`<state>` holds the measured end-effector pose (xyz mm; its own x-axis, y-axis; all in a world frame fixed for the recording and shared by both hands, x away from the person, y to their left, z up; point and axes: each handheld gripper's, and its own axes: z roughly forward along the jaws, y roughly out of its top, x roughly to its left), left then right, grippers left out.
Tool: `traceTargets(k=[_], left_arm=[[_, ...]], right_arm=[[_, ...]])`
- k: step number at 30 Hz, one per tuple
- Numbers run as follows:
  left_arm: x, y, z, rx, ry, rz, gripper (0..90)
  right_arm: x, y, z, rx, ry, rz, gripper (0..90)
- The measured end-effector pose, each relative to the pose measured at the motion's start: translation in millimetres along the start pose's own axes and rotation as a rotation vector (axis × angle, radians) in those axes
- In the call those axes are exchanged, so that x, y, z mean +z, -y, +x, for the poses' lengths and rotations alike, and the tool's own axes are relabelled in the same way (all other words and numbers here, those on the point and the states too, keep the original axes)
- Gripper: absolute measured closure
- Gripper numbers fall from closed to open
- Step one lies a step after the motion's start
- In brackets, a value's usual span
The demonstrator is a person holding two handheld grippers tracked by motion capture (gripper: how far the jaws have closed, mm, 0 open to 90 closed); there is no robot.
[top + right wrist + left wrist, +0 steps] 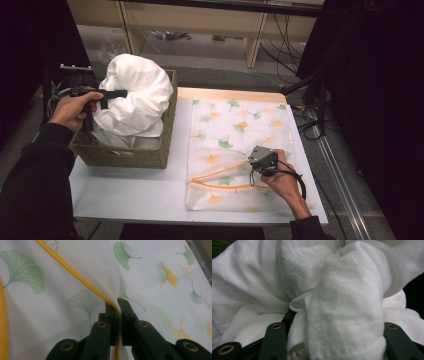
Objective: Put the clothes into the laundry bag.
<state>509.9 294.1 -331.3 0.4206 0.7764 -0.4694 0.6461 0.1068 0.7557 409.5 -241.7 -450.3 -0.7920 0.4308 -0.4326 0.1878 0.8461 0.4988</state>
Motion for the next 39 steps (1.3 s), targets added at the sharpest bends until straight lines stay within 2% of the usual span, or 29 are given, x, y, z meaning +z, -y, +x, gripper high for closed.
traceTargets(k=[2,3,4,5,6,7,8,10,11,13,14,16,17,18,19,20,21,22,23,25,26,28,29,30,32,34,36,37,39], left_arm=[[-3.9,-1.0,-12.0,0.019,0.020,-0.001,47.3],[-6.1,-1.5,-17.4,0.027,0.035,-0.004,47.3],[-11.0,-2.6,-28.8,0.047,0.061,-0.003,47.3],[-13.6,-2.6,-35.5,0.056,0.073,-0.006,47.2],[-13.6,-2.6,-35.5,0.056,0.073,-0.006,47.2],[-16.5,-1.9,-42.2,0.070,0.093,-0.006,47.2],[-20.6,0.2,-54.6,0.058,0.139,-0.020,47.3],[-25.2,2.8,-67.9,0.072,0.171,-0.022,47.3],[-27.5,4.1,-74.1,0.087,0.181,-0.016,47.3],[-29.1,6.0,-80.1,0.087,0.193,-0.013,47.4],[-29.9,8.1,-85.2,0.084,0.205,-0.010,47.4],[-30.2,13.2,-94.9,0.083,0.225,-0.010,47.4],[-30.9,15.5,-99.9,0.095,0.231,0.001,47.4],[-31.6,18.6,-105.1,0.102,0.239,0.002,47.4],[-32.8,23.0,-110.8,0.114,0.249,0.000,47.4],[-34.4,27.7,-116.5,0.126,0.264,0.006,47.4],[-36.2,32.1,-121.3,0.130,0.280,0.010,47.4],[-39.4,41.4,-130.3,0.131,0.314,0.028,47.4],[-39.4,41.4,-130.3,0.131,0.314,0.028,47.3],[-41.6,52.4,-139.6,0.114,0.352,0.038,47.3],[-40.5,57.7,-143.5,0.131,0.373,0.036,47.3],[-39.6,68.6,-152.2,0.157,0.366,0.047,47.3],[-38.0,73.6,-156.3,0.180,0.370,0.055,47.3],[-34.8,86.7,-169.7,0.166,0.405,0.097,47.3],[-31.9,92.2,-173.3,0.177,0.414,0.110,47.2],[-24.2,104.3,-180.5,0.165,0.456,0.158,47.1],[-10.0,127.7,-186.9,0.166,0.490,0.200,47.2],[-10.0,127.7,-186.9,0.166,0.490,0.200,47.3],[1.0,142.3,-189.0,0.166,0.510,0.228,47.3]], right_arm=[[-0.3,-0.2,-0.1,0.003,0.000,-0.001,87.6],[-1.1,0.1,1.1,0.030,0.003,0.006,87.6],[-0.2,0.3,-0.4,0.005,0.001,0.000,87.6],[-0.2,0.5,-0.1,0.003,0.000,0.001,87.6],[-0.2,0.5,-0.1,0.003,0.000,0.001,87.6],[-0.4,0.4,-0.1,0.006,-0.001,0.001,87.6],[-0.7,0.0,-1.2,0.006,0.003,-0.002,87.9],[-0.5,0.4,-0.9,0.008,0.001,0.001,87.9],[-1.5,0.6,1.1,0.034,0.002,0.010,88.0],[-1.7,0.3,1.0,0.034,0.003,0.008,88.0],[-1.0,-0.2,-1.2,0.007,0.003,-0.003,88.0],[-0.7,-0.2,-1.4,0.009,0.003,-0.002,88.0],[-1.7,0.6,0.0,0.035,0.002,0.005,88.0],[-1.7,0.6,0.0,0.035,0.002,0.005,88.0],[-1.2,0.4,-2.5,0.012,-0.001,-0.007,88.0],[-1.6,0.5,-3.4,0.017,0.000,-0.009,88.1],[-2.7,1.1,-2.3,0.048,0.001,-0.003,88.2],[-2.6,2.2,-3.7,0.053,-0.003,-0.003,88.4],[-2.6,2.2,-3.7,0.053,-0.003,-0.003,88.4],[-1.7,2.6,-5.8,0.054,-0.004,-0.005,88.4],[-1.5,2.4,-6.2,0.058,-0.005,-0.006,88.4],[-1.1,2.2,-6.1,0.072,-0.002,-0.003,88.4],[-0.7,2.2,-7.3,0.056,-0.002,-0.007,88.4],[-0.9,2.2,-7.4,0.052,-0.008,-0.005,88.4],[-1.0,1.8,-8.1,0.051,-0.008,-0.007,88.5],[-1.0,1.3,-8.9,0.055,-0.009,-0.004,88.5],[-3.1,-1.6,-12.0,0.049,0.006,-0.008,88.8],[-3.1,-1.6,-12.0,0.049,0.006,-0.008,88.8],[-6.6,-4.7,-17.6,0.053,0.015,-0.022,89.0]])
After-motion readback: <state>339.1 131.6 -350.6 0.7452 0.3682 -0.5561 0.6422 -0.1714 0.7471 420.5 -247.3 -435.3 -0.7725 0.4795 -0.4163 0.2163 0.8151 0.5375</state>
